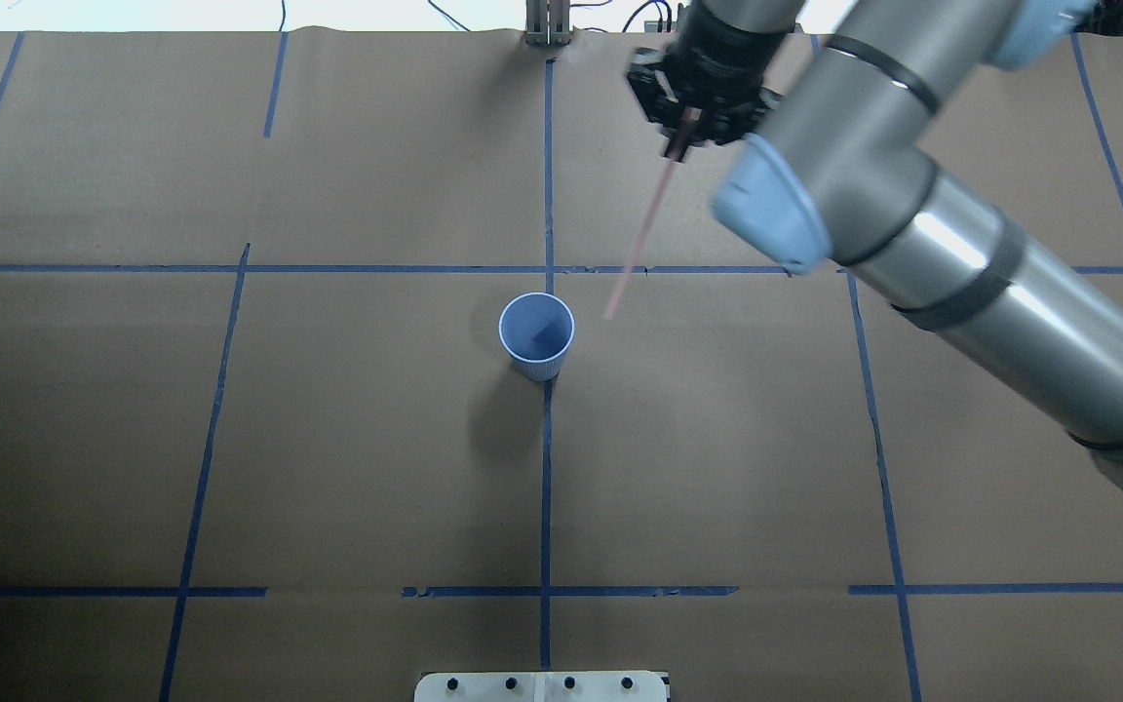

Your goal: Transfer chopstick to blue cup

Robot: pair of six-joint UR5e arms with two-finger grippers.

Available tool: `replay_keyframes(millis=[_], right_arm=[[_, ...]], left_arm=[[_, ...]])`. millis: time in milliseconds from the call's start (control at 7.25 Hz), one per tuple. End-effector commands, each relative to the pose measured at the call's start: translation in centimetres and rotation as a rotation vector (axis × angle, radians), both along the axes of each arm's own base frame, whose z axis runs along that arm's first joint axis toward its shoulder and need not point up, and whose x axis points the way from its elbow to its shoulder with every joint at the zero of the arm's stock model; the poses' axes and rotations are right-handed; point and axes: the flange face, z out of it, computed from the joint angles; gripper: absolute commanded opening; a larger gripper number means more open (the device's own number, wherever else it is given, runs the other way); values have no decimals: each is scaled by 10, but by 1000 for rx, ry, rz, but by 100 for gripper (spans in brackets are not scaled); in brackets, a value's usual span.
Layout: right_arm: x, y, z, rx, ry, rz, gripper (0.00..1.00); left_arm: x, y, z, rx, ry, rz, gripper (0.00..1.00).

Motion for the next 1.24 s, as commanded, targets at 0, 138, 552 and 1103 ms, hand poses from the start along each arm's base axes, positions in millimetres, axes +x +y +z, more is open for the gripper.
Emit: replay_keyframes(millis=[0,138,552,1103], right_arm=[[-26,-20,-14,-129,-13,142,0],[-35,-16,-13,-141,-2,166,0],[-72,8,-9,-140,27,174,0],[-103,30,7,-116,71,158,0]], left_arm=[[0,-1,-3,7,0,0,100],[0,-1,-3,8,0,0,100],[0,-3,-6,14,0,0,100],[1,-3,-6,14,0,1,100]])
